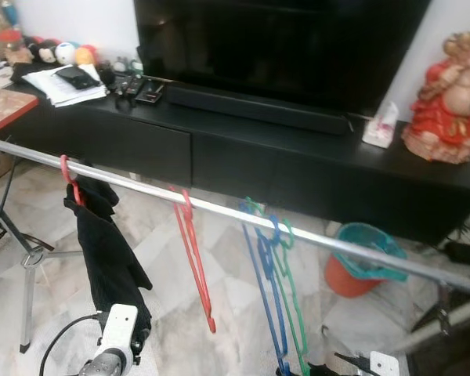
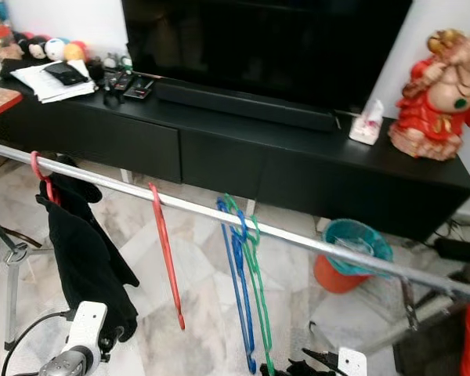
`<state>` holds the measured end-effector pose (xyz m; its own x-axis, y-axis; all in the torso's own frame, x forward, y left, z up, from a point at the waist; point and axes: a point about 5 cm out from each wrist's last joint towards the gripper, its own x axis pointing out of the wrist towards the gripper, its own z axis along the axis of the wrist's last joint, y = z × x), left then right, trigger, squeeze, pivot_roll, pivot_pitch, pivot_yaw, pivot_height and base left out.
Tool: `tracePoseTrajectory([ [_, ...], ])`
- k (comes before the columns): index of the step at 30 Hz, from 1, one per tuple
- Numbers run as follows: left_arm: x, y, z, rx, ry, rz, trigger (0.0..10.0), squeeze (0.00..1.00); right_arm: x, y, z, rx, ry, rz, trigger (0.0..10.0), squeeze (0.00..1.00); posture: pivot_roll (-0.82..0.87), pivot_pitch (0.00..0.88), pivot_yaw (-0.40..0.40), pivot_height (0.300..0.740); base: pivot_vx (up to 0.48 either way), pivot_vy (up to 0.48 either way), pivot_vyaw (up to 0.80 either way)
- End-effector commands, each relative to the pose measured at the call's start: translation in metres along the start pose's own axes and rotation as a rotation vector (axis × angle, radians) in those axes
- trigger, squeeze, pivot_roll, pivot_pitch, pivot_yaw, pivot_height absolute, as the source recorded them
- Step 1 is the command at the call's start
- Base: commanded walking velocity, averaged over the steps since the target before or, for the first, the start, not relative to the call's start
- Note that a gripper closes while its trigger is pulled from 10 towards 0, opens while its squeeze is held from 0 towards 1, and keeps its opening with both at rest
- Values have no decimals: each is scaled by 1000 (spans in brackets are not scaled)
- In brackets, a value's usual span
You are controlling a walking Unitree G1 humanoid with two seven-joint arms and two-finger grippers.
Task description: Hang hanger
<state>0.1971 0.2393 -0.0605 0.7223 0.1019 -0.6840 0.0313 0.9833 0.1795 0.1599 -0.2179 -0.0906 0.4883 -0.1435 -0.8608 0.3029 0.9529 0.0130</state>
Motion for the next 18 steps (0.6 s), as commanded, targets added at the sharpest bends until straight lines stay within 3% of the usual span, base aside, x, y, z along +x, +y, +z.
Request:
tracePoseTrajectory([
  [1,6,-16,18,6,-64,-47,10000,0,-3,-20,-8,-4,18,-53,10000,0,62,0,-82,740,266,0,0],
  [6,6,-17,22,21,-83,-60,10000,0,-3,-20,-8,-5,17,-51,10000,0,63,0,-82,740,263,0,0],
  [15,6,-15,27,49,-112,-62,10000,0,-3,-20,-8,-7,20,-47,10000,0,57,0,-78,740,0,0,0],
  [18,2,-9,24,8,-149,-39,10000,0,-3,-21,-8,-17,25,-43,10000,0,65,0,-83,740,0,0,0],
])
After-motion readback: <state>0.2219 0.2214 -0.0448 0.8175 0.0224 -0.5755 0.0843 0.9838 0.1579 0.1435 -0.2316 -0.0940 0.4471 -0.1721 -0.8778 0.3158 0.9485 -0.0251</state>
